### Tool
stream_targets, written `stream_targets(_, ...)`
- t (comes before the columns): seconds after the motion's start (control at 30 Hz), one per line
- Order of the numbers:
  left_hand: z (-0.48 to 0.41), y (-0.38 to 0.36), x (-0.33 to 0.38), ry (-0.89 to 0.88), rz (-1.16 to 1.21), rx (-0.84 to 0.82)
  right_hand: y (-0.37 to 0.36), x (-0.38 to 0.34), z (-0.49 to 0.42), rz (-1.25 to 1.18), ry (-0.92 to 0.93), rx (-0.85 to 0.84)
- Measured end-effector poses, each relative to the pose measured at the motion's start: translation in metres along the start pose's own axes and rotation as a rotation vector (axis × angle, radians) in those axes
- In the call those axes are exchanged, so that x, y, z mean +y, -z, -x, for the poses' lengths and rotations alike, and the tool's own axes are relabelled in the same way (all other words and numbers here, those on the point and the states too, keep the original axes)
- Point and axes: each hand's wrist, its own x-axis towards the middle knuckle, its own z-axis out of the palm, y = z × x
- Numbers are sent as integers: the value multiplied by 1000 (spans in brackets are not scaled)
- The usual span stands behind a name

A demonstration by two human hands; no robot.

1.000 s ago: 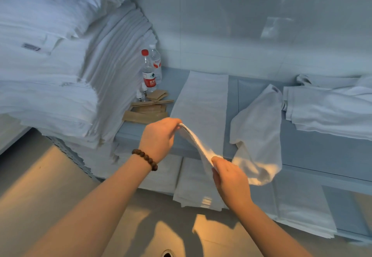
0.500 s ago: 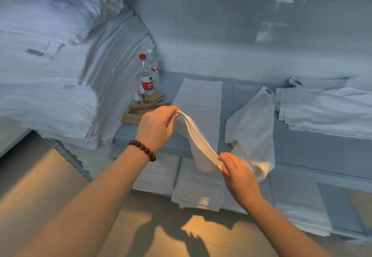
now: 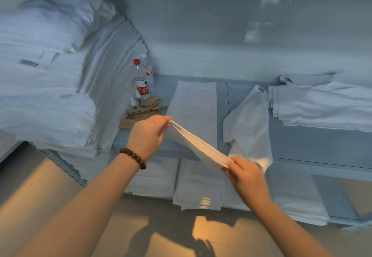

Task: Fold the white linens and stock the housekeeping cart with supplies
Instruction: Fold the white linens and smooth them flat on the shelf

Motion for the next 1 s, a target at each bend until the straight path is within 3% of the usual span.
stream_targets(0.2,45,18,-10,-111,-15,-6,45,22,-23,61,28,261)
stream_targets(0.3,79,6,-12,-80,7,-118,40,17,-7,109,106,77)
stream_targets(0.4,99,-9,-15,-21,13,-238,21,10,15,91,18,-103)
stream_targets(0.5,106,-15,-19,8,59,-285,12,3,26,115,-105,-119)
stream_targets(0.67,116,-17,-21,-14,89,-303,13,-12,36,116,-155,-177)
stream_targets(0.83,129,-30,-6,10,187,-366,-3,-71,37,50,-20,-267)
stream_targets(1.0,137,-34,1,24,223,-406,-37,-124,21,-44,52,-141)
